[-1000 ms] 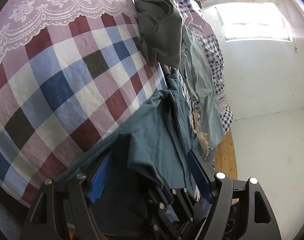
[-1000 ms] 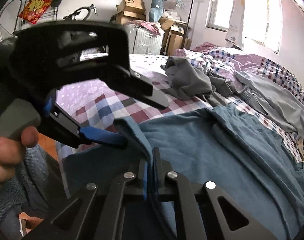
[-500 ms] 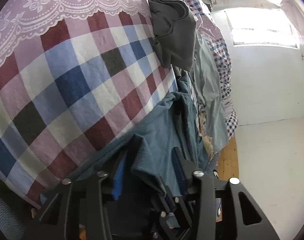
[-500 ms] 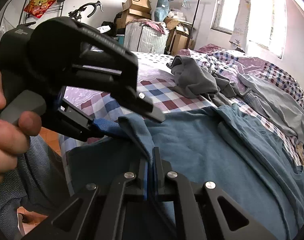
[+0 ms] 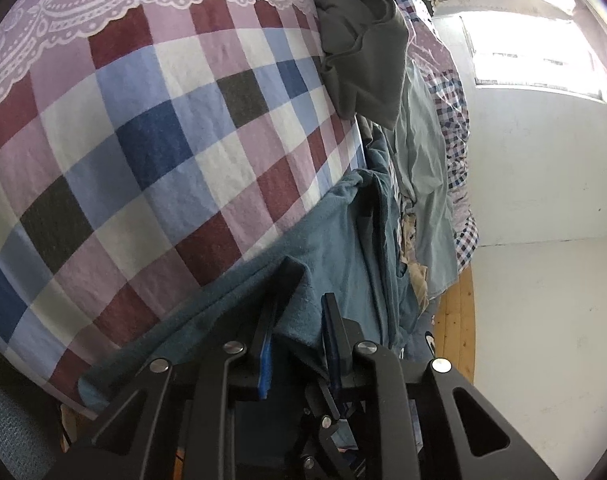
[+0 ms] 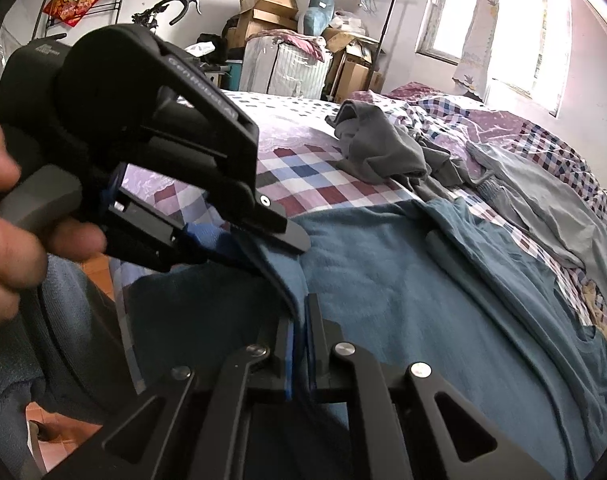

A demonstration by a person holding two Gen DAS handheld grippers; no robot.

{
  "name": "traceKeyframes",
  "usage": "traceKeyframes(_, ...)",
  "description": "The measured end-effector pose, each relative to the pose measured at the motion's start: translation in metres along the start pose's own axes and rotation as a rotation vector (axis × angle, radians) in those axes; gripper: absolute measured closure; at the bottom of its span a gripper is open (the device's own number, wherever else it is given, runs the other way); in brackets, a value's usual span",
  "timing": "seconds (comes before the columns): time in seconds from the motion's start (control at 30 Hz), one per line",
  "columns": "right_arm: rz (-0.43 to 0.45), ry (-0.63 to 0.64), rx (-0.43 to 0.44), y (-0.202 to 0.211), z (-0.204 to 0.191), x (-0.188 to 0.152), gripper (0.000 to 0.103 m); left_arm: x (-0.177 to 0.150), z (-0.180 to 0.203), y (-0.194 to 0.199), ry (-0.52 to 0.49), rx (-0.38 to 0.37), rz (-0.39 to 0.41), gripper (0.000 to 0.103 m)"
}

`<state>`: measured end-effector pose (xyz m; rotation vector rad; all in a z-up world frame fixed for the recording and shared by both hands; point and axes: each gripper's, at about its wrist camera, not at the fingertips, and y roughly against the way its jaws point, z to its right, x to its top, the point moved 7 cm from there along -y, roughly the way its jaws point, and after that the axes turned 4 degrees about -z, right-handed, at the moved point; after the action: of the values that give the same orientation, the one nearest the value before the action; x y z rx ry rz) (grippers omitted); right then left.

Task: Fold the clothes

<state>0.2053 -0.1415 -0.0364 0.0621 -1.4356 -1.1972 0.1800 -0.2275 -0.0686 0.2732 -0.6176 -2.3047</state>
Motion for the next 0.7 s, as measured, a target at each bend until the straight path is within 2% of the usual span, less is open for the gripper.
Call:
traceKeyframes(0.07,-0.008,0.000,-0.010,0.006,0.001,-0.004,0.099,0.000,0.001,-0.002,-0.007,0.003,-0.002,0.083)
traceKeyframes(0.1,-0.010,-0.002,-0.015,0.008,0.003,-0.005,0.099,0.000,0.000,-0.001,-0.012,0.013,0.003,0.095)
traceKeyframes(0.2,-0.025,-0.010,-0.035,0.018,0.009,-0.010,0.098,-0.001,0.000,-0.001,-0.016,0.012,0.006,0.099)
traceKeyframes(0.47,-0.071,-0.084,-0.125,0.051,0.041,-0.028,0.097,-0.001,0.008,-0.002,-0.042,0.002,0.015,0.100)
traceKeyframes(0.6,-0.087,-0.204,-0.177,0.074,0.074,-0.045,0.097,-0.002,0.013,0.001,-0.079,0.012,0.031,0.100)
traceKeyframes(0.7,-0.095,-0.340,-0.223,0.094,0.113,-0.063,0.097,0.000,0.014,0.004,-0.078,0.002,0.039,0.100)
